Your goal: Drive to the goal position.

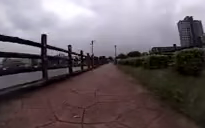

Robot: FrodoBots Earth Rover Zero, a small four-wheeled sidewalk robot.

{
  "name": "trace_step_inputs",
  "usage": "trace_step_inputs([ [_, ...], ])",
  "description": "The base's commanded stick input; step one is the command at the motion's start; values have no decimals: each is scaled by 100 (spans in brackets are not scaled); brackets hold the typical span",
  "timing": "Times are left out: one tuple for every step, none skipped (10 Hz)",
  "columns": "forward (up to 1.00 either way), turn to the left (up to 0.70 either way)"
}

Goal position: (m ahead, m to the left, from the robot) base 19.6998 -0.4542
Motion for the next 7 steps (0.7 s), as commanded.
trace_step_inputs([
  [100, 0],
  [100, 0],
  [100, 0],
  [100, 0],
  [100, 0],
  [100, 0],
  [100, 0],
])
